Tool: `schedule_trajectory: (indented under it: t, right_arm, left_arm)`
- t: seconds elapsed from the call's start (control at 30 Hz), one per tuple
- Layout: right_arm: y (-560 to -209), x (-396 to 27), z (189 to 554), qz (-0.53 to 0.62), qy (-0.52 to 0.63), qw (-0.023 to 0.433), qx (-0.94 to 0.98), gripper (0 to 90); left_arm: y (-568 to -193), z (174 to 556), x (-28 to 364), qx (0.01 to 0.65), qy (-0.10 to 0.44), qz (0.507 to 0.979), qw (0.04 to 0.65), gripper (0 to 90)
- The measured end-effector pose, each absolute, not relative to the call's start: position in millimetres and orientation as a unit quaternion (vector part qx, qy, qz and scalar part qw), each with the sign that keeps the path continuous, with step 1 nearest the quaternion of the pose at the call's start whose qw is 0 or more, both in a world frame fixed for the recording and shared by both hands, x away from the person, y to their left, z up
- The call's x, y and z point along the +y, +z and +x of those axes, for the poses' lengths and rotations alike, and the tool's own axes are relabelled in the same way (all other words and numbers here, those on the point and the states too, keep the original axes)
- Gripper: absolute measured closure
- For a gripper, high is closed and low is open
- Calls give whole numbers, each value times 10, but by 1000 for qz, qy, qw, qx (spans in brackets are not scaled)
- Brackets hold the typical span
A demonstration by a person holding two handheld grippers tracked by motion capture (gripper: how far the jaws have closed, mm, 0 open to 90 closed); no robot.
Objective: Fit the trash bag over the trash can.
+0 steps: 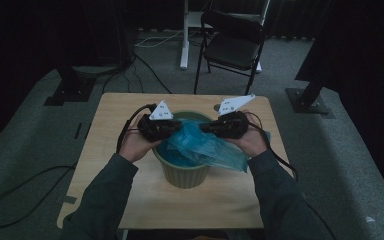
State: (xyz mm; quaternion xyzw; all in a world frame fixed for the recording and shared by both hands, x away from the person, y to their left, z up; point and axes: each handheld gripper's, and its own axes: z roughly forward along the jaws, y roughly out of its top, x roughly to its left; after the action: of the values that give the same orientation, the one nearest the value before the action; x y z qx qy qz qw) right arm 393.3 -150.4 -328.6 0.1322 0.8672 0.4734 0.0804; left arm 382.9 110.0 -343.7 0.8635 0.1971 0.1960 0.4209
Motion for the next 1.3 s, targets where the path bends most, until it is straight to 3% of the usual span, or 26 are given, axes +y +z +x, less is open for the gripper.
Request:
schedule_trajectory:
  t: [0.2,0.23,0.27,0.3,0.63,0.7,0.83,0.87,0.9,1.3]
  right_arm:
    - [-3297,-1495,3906,128,467,78,871,865]
    - [-3306,-1489,3898,124,464,77,873,753]
    - [-3306,-1489,3898,124,464,77,873,753]
    - [-3311,-1479,3889,122,467,73,873,660]
    - [-3332,-1439,3908,129,469,81,870,486]
    - [-3340,-1428,3925,135,468,83,869,515]
    - [-3370,-1390,3945,139,453,87,877,768]
    - [-3370,-1390,3945,139,453,87,877,768]
    - [-3388,-1388,3945,141,442,86,882,862]
    - [-3331,-1535,3825,136,420,108,891,891]
  left_arm:
    - [-3443,3813,1154,205,201,855,431,894]
    - [-3445,3808,1164,207,203,852,436,895]
    - [-3445,3808,1164,207,203,852,436,895]
    - [-3443,3803,1177,207,206,850,438,895]
    - [-3432,3762,1156,205,208,845,448,895]
    - [-3430,3756,1150,203,209,845,449,895]
    - [-3428,3752,1164,205,212,842,452,896]
    - [-3428,3752,1164,205,212,842,452,897]
    - [-3430,3748,1199,210,213,839,455,897]
    - [-3481,3738,1514,245,222,823,462,897]
